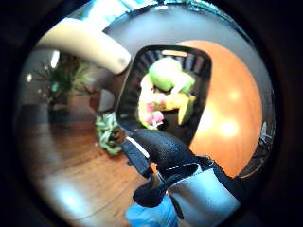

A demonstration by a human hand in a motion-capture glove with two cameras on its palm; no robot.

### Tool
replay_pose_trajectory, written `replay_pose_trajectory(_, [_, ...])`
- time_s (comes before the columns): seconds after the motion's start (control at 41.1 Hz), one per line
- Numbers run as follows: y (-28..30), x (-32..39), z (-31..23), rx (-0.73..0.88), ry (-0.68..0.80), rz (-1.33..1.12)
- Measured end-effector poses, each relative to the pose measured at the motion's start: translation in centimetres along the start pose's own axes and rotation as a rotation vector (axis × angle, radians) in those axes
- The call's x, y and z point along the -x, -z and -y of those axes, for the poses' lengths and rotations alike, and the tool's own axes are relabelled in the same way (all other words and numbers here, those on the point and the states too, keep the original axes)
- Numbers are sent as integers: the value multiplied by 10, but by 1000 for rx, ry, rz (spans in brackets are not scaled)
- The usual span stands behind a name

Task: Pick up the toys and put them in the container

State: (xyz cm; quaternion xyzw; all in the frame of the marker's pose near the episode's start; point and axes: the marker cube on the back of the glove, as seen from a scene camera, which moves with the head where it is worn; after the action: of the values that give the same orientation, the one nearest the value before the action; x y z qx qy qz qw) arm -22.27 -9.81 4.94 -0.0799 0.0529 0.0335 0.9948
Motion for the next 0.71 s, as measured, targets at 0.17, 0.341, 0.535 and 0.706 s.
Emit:
replay_pose_trajectory(0.17, [2, -60, -13, -22, 237, -135])
replay_pose_trajectory(0.341, [-8, -112, -22, -18, 191, -157])
replay_pose_trajectory(0.535, [-32, -163, -35, -15, 112, -157])
replay_pose_trajectory(0.706, [-44, -214, -46, -36, 54, -109])
